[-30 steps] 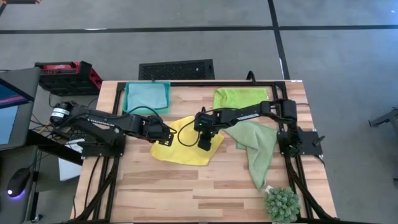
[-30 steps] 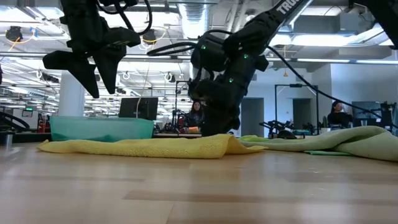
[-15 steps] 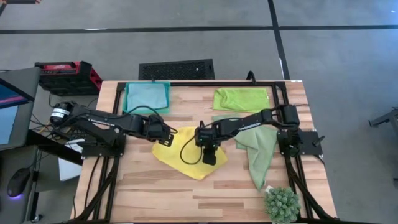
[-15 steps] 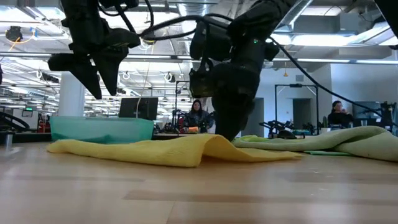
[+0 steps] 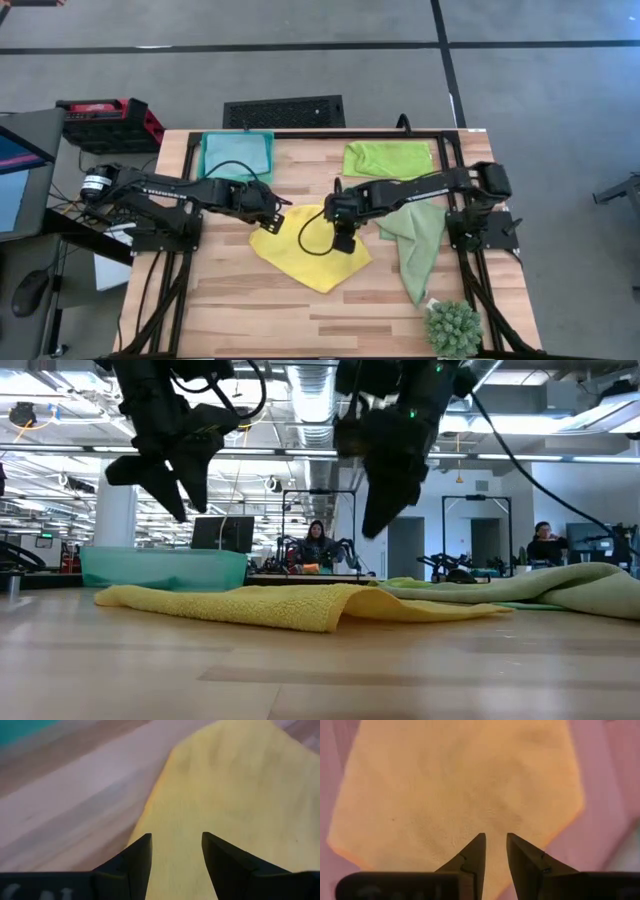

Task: Fold microfiber towels
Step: Fold the yellow microfiber towel

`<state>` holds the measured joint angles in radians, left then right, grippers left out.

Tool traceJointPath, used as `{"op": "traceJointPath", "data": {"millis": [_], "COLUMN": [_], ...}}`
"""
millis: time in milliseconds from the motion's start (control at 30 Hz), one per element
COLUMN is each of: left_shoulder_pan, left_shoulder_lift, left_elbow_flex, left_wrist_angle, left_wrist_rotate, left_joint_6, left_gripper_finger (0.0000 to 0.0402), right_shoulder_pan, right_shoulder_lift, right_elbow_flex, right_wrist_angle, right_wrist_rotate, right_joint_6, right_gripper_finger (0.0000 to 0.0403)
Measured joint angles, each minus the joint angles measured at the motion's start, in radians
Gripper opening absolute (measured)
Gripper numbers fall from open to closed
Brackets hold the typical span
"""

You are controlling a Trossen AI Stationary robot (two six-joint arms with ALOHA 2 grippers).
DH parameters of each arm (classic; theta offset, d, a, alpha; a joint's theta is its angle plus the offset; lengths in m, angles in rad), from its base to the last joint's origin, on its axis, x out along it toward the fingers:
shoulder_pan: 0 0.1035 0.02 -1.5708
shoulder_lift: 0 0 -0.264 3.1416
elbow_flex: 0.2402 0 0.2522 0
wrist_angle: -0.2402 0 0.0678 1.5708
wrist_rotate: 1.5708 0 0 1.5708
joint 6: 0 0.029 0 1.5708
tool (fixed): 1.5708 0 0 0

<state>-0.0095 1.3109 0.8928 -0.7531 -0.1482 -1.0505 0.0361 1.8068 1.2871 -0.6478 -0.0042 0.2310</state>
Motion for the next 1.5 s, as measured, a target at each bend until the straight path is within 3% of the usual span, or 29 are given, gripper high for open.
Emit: {"op": "traceJointPath", "data": {"millis": [233, 433, 600, 767, 1000, 1500], "left_shoulder_pan": [-0.051, -0.115, -0.150, -0.154, -0.154, -0.154], "left_shoulder_lift": [0.000, 0.001, 0.000, 0.000, 0.000, 0.000], "left_elbow_flex": [-0.012, -0.094, -0.143, -0.177, -0.265, -0.308], "left_wrist_angle": [-0.106, -0.055, -0.038, -0.027, 0.122, 0.162], "left_wrist_rotate": [0.117, 0.115, 0.048, 0.044, 0.024, -0.016], "left_joint_6": [-0.135, -0.262, -0.340, -0.349, -0.349, -0.357], "left_gripper_finger": [0.0165, 0.0165, 0.0165, 0.0165, 0.0165, 0.0165], "right_shoulder_pan": [-0.037, -0.047, -0.052, -0.063, -0.072, -0.078], "right_shoulder_lift": [-0.074, -0.110, -0.125, -0.126, -0.120, -0.120], "right_elbow_flex": [0.001, 0.001, 0.001, 0.001, 0.002, 0.002], "right_wrist_angle": [-0.019, -0.014, -0.009, -0.006, -0.003, -0.002], "right_wrist_rotate": [0.007, 0.009, 0.010, 0.009, 0.009, 0.009], "right_joint_6": [0.005, 0.005, 0.006, 0.006, 0.006, 0.006], "right_gripper_finger": [0.0102, 0.0102, 0.0102, 0.0102, 0.0102, 0.0102]}}
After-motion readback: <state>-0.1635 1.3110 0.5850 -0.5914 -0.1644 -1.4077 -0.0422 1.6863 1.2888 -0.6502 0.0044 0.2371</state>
